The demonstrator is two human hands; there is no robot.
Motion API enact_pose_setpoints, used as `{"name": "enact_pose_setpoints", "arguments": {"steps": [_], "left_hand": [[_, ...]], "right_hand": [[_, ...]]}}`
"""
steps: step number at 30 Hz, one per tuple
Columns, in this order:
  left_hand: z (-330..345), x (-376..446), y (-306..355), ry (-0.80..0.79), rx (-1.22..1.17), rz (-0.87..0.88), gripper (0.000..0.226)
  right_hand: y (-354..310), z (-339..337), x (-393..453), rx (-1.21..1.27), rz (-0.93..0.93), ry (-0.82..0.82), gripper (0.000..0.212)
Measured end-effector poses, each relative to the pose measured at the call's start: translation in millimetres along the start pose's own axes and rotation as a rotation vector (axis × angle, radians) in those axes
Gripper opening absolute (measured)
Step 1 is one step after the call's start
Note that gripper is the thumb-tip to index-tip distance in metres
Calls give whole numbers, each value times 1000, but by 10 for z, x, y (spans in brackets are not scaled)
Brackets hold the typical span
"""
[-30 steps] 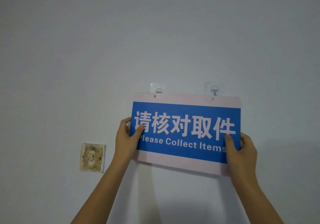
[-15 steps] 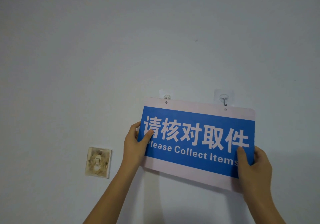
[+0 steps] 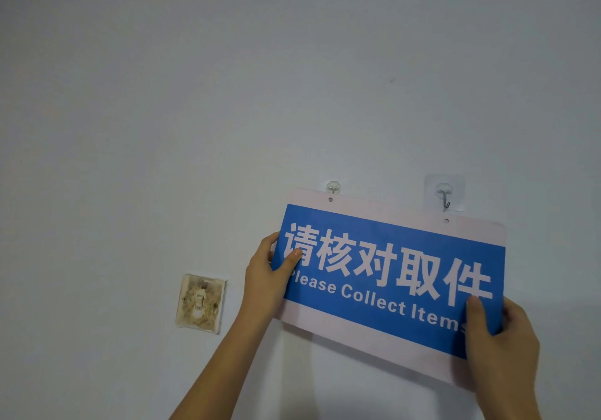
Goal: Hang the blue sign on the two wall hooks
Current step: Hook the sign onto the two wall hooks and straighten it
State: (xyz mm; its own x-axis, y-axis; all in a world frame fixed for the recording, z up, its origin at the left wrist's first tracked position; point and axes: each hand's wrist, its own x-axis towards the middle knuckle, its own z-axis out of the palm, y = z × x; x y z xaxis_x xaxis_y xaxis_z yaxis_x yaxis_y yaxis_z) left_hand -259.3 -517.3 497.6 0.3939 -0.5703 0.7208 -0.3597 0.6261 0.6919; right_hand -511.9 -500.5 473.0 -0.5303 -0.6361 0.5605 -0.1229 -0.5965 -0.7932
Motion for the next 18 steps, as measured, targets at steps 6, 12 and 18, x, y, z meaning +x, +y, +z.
{"name": "enact_pose_setpoints", "arguments": {"steps": [6, 12, 18], "left_hand": [[-59, -31, -88, -27, -3, -46, 30], [-77, -45, -81, -28, -17, -31, 33], [-38, -38, 45, -7, -39, 20, 36]], "right_hand": [[-38, 6, -72, -18, 15, 5, 43], [-67, 47, -145, -39, 20, 37, 44], [-179, 8, -148, -94, -27, 88, 47]]}}
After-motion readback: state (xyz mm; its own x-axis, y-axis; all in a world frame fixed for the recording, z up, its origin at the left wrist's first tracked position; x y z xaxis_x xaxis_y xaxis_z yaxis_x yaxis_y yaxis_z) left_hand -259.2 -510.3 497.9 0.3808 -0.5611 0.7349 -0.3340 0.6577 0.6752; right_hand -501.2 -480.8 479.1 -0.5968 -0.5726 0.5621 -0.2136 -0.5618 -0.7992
